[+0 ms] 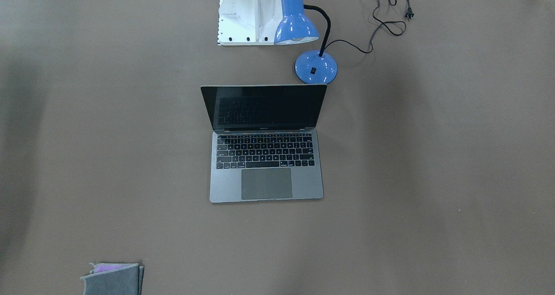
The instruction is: Close laptop
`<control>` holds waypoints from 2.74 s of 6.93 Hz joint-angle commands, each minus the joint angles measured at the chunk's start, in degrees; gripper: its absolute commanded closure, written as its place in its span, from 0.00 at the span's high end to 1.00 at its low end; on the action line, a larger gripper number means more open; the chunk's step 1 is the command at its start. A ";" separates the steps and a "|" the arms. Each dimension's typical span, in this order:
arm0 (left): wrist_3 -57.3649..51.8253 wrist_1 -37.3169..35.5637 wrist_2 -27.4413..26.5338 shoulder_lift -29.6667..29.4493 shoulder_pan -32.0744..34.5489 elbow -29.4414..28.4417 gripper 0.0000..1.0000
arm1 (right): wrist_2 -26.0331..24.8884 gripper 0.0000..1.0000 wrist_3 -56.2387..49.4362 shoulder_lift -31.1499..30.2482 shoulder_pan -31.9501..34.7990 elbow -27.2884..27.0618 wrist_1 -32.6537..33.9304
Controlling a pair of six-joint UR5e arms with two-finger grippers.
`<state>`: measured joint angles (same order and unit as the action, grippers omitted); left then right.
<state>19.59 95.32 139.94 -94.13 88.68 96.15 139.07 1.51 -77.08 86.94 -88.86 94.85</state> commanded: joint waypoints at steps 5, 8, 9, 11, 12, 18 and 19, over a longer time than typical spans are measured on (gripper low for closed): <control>32.74 0.13 0.25 -12.37 -15.25 6.24 0.98 | 4.87 1.00 17.77 8.95 -7.99 0.27 -0.54; 45.51 3.10 -0.37 -15.65 -24.32 10.01 0.98 | 6.38 0.99 30.34 9.15 -14.40 -8.13 -0.54; 48.33 3.98 -0.45 -15.82 -26.86 11.50 0.97 | 6.39 0.92 36.31 8.79 -17.21 -12.61 -0.54; 53.52 3.99 -0.45 -17.93 -31.35 14.06 0.35 | 6.65 0.22 41.28 4.50 -20.48 -21.41 -0.54; 53.71 3.82 -0.45 -18.54 -33.03 14.15 0.02 | 6.65 0.00 41.29 3.87 -22.93 -23.71 -0.54; 57.84 3.82 0.25 -21.80 -41.64 15.21 0.00 | 7.37 0.00 45.68 8.06 -39.27 -29.01 -0.63; 57.85 3.82 0.25 -21.80 -42.09 15.12 0.00 | 4.31 0.00 48.12 9.74 -42.00 -28.83 -0.63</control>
<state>77.29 99.14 140.18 -115.86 47.38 111.29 146.09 47.34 -69.35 48.16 -117.89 94.22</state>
